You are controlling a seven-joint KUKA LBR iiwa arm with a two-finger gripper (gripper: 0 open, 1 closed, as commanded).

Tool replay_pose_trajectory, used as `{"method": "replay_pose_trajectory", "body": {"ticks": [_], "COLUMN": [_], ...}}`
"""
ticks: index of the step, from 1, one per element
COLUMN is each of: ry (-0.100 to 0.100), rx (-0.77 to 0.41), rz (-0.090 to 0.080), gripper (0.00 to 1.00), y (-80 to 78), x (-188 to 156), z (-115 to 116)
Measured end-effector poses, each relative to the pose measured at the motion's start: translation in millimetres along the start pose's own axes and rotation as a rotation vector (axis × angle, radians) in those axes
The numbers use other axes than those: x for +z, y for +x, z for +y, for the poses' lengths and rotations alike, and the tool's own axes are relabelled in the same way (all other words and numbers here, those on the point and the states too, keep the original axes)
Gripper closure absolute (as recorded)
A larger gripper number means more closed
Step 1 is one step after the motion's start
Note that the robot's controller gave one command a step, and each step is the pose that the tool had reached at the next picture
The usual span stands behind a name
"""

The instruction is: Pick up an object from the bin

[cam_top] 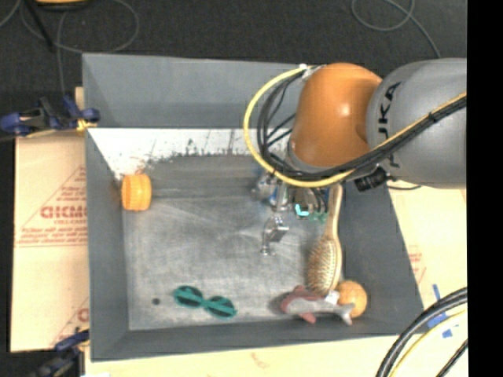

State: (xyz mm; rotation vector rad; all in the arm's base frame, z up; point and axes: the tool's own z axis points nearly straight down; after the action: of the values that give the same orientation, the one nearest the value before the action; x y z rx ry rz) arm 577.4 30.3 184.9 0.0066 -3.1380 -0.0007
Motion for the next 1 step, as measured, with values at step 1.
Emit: {"method": "replay_pose_trajectory", "body": {"ticks": [1], "ry": [-0.001], "rx": [0.000], "rz": [-0.008], "gripper": [0.00], "y": [-1.7], "x": [-4.1], "z": [0.1]}}
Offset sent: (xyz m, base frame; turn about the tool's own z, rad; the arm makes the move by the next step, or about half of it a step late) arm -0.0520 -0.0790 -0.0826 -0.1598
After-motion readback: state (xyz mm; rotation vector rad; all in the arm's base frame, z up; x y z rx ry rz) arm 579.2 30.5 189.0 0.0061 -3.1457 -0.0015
